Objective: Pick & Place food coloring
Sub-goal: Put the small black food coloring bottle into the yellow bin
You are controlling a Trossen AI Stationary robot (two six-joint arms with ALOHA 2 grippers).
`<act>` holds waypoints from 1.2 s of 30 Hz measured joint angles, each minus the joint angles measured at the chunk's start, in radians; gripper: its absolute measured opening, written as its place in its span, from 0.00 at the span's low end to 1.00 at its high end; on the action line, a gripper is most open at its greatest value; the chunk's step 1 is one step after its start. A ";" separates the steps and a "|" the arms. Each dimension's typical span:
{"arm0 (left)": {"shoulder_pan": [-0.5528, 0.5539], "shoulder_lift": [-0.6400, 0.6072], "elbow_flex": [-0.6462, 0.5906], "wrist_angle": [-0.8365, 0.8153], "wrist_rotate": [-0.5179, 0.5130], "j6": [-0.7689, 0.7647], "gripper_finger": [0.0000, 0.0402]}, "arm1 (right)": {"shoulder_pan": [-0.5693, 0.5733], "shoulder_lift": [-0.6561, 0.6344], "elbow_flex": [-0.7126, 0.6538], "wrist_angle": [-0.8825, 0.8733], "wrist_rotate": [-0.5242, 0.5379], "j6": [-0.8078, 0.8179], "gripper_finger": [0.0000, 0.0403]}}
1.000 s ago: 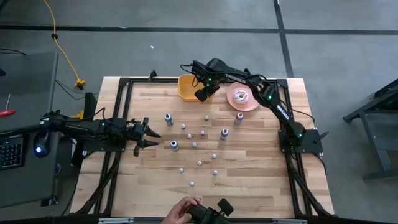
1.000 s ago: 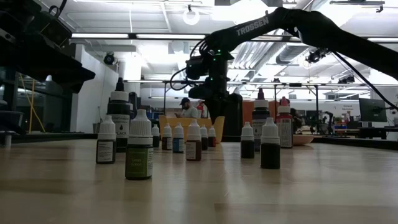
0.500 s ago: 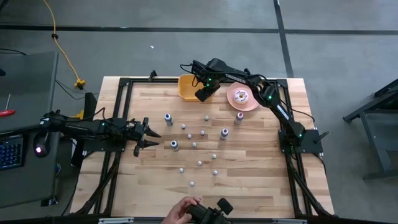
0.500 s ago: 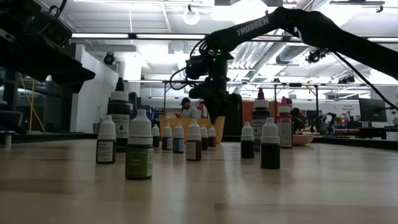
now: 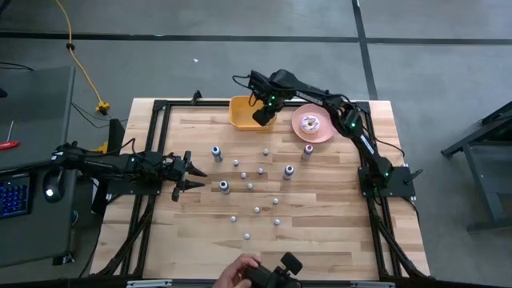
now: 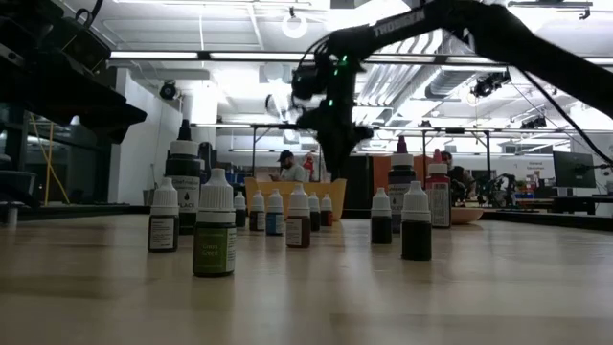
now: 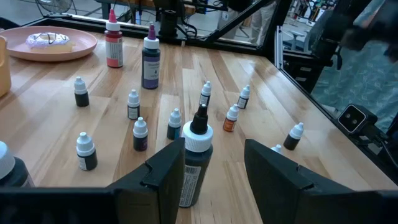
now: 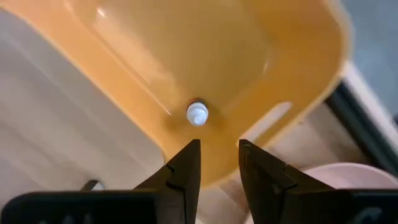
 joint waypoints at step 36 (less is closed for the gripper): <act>0.000 0.000 0.000 0.000 0.000 0.000 0.41 | 0.240 -0.259 -0.408 0.079 -0.231 -0.600 0.34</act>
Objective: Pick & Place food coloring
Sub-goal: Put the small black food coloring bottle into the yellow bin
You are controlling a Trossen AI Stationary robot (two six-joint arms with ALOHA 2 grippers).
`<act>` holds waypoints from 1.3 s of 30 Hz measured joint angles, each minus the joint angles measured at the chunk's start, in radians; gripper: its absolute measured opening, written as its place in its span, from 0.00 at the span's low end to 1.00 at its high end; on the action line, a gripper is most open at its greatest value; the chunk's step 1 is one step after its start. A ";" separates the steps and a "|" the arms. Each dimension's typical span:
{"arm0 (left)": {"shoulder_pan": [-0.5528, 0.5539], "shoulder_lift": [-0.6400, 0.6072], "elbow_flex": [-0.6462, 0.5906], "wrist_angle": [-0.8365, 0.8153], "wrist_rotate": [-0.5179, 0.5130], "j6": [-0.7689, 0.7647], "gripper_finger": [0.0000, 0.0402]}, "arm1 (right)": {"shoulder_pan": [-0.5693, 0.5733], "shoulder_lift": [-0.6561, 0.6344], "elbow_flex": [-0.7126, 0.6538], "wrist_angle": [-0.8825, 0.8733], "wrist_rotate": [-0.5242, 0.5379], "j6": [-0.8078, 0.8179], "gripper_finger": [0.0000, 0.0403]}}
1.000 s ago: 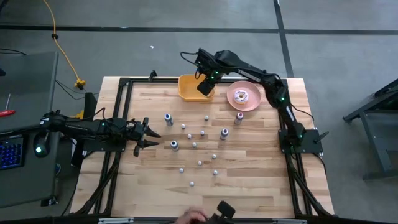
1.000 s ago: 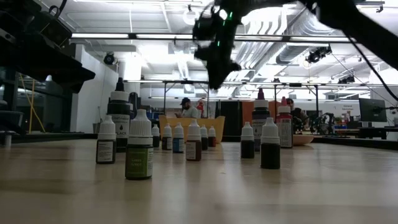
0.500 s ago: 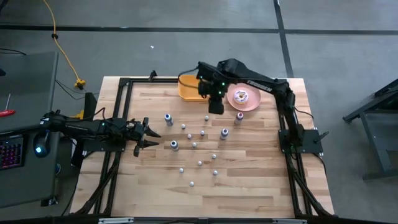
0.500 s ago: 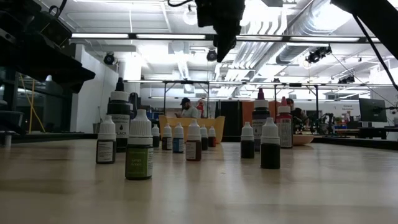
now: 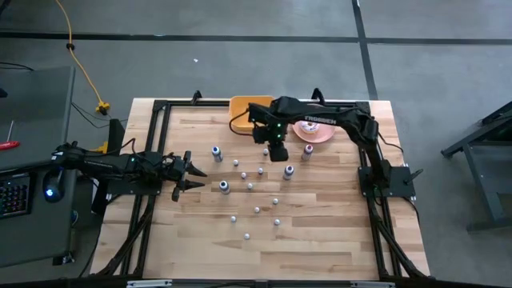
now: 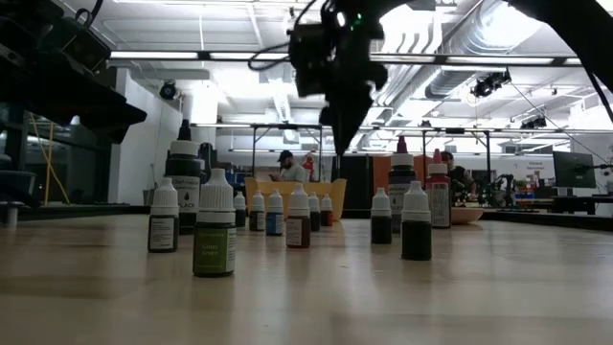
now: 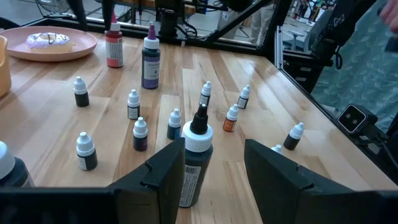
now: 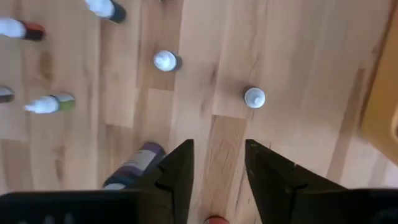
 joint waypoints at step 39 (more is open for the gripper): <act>0.000 0.000 0.000 0.000 0.000 0.000 0.41 | -0.012 0.000 -0.322 0.488 0.069 0.081 0.40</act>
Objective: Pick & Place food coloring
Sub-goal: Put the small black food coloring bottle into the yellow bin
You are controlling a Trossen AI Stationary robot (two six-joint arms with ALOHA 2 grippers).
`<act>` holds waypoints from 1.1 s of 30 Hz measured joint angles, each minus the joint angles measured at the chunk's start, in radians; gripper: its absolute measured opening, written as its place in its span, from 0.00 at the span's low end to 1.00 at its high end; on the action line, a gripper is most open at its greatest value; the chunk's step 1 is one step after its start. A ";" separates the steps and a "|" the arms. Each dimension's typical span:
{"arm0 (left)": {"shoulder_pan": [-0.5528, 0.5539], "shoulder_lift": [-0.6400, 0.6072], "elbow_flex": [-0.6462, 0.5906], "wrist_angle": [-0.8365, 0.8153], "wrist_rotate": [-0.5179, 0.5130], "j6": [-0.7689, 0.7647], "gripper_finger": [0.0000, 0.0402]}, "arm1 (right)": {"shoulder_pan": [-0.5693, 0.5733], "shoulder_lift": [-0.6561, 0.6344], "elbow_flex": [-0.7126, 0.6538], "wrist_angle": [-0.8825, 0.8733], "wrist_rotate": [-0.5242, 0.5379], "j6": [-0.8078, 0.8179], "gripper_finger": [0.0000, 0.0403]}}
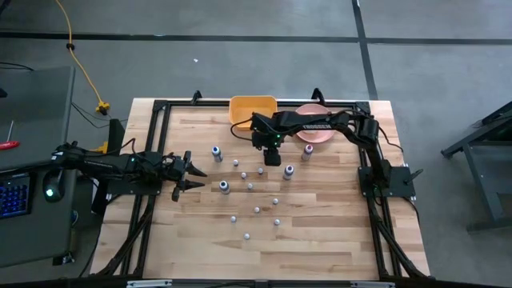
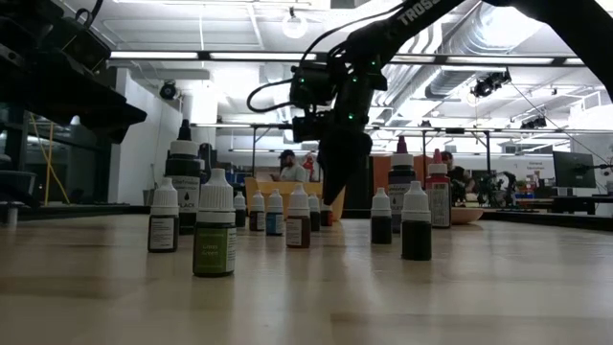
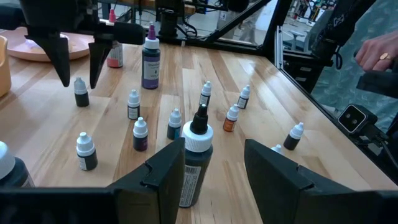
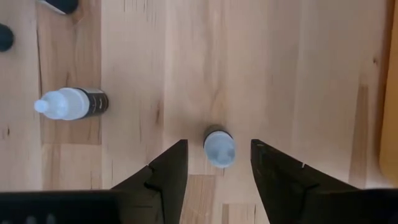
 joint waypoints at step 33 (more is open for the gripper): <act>0.000 0.000 0.000 0.000 0.000 0.000 0.41 | 0.000 0.000 0.001 -0.002 -0.016 0.053 0.11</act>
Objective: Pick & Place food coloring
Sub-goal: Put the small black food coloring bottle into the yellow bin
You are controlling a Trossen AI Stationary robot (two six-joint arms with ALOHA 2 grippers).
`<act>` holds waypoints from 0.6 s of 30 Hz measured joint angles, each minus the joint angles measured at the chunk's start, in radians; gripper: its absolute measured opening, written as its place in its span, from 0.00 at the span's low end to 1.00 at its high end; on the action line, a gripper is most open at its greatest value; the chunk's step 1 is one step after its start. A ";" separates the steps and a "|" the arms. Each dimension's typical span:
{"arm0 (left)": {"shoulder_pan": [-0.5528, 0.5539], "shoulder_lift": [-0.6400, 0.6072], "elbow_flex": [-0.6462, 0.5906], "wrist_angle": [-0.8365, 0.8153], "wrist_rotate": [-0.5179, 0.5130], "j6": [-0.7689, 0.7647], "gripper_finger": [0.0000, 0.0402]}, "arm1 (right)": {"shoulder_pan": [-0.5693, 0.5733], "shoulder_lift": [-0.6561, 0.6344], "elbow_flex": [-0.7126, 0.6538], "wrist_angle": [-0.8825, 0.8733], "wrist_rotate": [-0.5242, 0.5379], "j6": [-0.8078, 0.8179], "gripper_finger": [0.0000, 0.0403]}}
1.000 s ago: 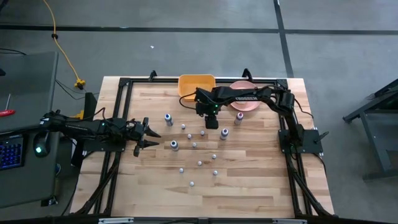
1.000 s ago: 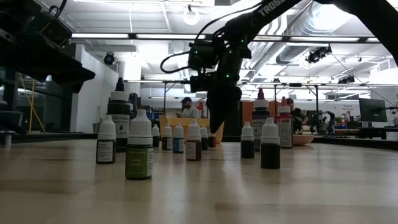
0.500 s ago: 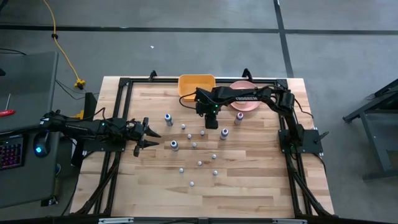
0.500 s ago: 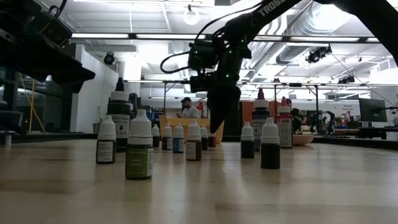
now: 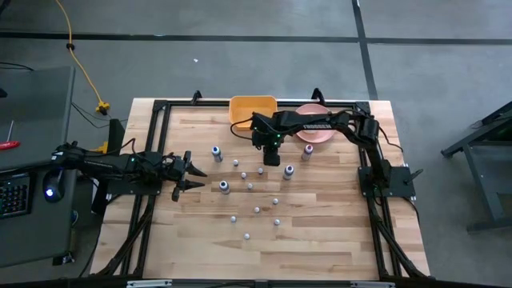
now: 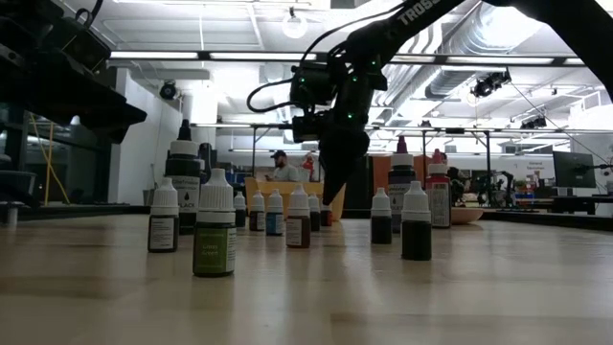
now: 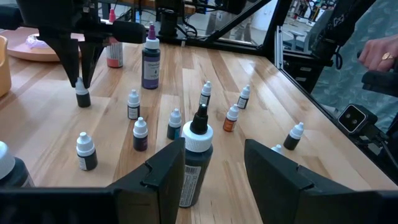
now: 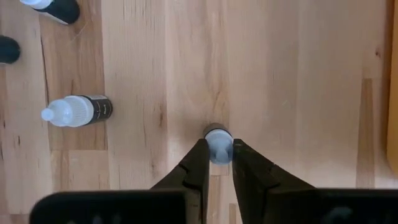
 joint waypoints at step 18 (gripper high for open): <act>0.000 0.000 0.000 0.000 0.000 0.000 0.41 | -0.026 0.000 0.456 -0.282 -0.013 0.052 0.10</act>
